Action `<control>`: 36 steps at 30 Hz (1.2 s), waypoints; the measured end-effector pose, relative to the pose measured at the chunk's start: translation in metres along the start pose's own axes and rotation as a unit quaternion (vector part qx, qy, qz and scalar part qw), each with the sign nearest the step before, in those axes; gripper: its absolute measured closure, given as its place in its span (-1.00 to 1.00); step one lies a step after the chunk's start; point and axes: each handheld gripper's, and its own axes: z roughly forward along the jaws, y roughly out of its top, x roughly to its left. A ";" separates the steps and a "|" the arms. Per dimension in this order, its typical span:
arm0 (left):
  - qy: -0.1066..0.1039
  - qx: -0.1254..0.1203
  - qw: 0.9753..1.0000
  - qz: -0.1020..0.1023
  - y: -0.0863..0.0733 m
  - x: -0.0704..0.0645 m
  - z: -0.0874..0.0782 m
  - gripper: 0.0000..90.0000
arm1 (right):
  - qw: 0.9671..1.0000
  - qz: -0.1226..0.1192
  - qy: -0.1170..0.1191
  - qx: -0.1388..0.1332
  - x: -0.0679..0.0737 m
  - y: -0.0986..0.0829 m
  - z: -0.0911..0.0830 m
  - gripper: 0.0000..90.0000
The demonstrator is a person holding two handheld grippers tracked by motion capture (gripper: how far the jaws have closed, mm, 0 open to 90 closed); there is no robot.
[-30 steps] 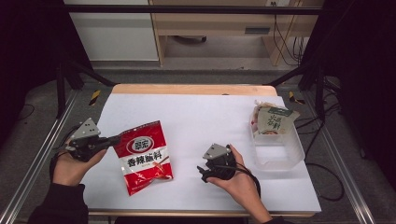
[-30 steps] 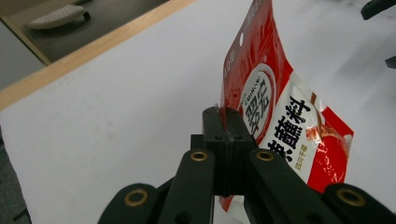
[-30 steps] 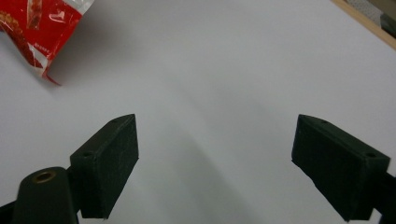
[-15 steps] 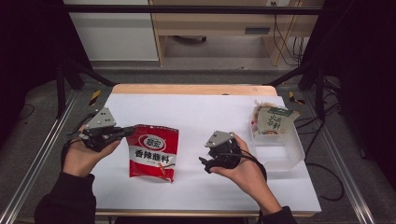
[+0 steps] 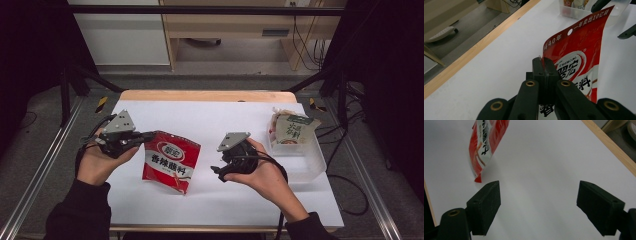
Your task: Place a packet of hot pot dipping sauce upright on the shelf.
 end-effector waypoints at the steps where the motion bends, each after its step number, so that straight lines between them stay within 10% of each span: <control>1: 0.000 -0.001 1.000 0.001 0.002 0.000 0.000 1.00 | 1.000 -0.001 0.002 0.000 0.000 0.001 -0.001 -0.55; 36: -0.040 -0.030 0.997 0.053 0.030 -0.022 0.001 1.00 | 0.999 -0.041 -0.030 0.001 -0.021 0.035 -0.031 -0.61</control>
